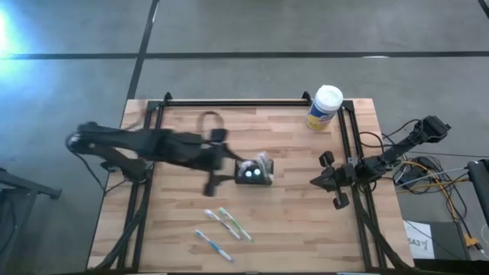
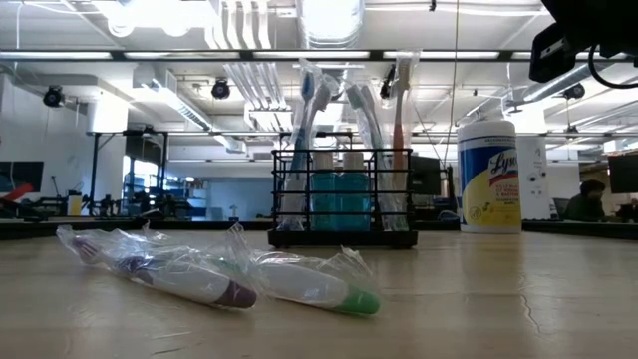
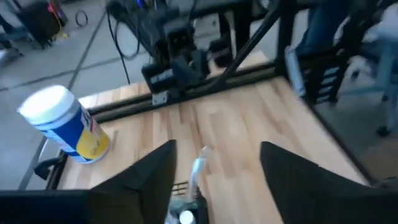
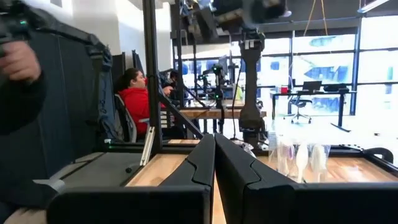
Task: Pick & Place toothbrushing station
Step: Put the green toothbrush into the black wire organizer
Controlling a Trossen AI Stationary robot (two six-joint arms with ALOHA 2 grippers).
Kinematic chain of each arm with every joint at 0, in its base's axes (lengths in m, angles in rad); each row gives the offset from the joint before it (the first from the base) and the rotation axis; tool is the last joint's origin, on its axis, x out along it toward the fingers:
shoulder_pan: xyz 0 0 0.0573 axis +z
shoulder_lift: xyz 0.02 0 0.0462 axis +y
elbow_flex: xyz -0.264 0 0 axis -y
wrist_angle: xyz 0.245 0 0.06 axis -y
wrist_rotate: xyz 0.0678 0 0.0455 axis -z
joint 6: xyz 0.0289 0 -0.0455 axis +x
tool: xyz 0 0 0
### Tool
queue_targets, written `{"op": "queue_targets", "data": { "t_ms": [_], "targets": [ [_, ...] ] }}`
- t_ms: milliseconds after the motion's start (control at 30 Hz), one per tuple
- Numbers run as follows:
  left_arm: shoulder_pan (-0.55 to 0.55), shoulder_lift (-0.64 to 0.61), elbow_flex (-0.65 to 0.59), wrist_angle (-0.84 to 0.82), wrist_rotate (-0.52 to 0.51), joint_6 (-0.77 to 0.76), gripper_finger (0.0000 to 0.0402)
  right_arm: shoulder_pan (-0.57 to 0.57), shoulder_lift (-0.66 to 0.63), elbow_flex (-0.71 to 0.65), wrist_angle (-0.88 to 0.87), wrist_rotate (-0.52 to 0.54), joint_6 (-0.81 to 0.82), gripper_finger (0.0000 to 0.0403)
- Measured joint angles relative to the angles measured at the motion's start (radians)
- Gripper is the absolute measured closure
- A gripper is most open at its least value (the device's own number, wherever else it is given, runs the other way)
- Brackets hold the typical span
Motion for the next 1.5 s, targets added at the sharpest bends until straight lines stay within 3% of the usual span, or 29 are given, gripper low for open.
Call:
{"op": "queue_targets", "data": {
  "t_ms": [167,333,500,633,733,900,1067,1167,1333,1500],
  "targets": [
    [-0.085,-0.251,-0.137,-0.035,-0.108,-0.083,0.0272,0.000,0.000,0.000,0.000,0.000,0.000,0.0394],
    [-0.149,-0.489,-0.456,0.043,-0.127,-0.192,0.0388,0.000,0.015,0.000,0.004,-0.001,-0.060,0.0394],
    [-0.178,-0.646,-0.787,0.307,-0.133,-0.235,0.0393,0.000,0.019,0.000,0.034,-0.001,-0.105,0.0394],
    [-0.179,-0.714,-1.019,0.552,-0.134,-0.171,0.0396,0.000,0.019,0.000,0.051,-0.001,-0.115,0.0394],
    [-0.178,-0.769,-1.174,0.674,-0.134,-0.053,0.0395,0.000,0.019,0.000,0.052,-0.002,-0.094,0.0394],
    [-0.177,-0.871,-1.365,0.872,-0.134,-0.033,0.0398,0.000,0.028,0.000,0.054,-0.009,-0.025,0.0394],
    [-0.161,-0.986,-1.480,0.883,-0.138,-0.039,0.0399,0.000,0.084,0.018,0.049,0.040,-0.009,0.0394],
    [-0.140,-1.043,-1.502,0.862,-0.140,-0.071,0.0399,0.000,0.143,0.113,-0.010,0.084,-0.016,0.0394],
    [-0.124,-1.093,-1.500,0.792,-0.204,-0.142,0.0392,0.000,0.293,0.408,-0.429,0.096,0.054,0.0394],
    [-0.124,-1.108,-1.499,0.782,-0.229,-0.155,0.0390,0.012,0.531,0.699,-0.720,0.098,0.198,0.0394]
  ]
}}
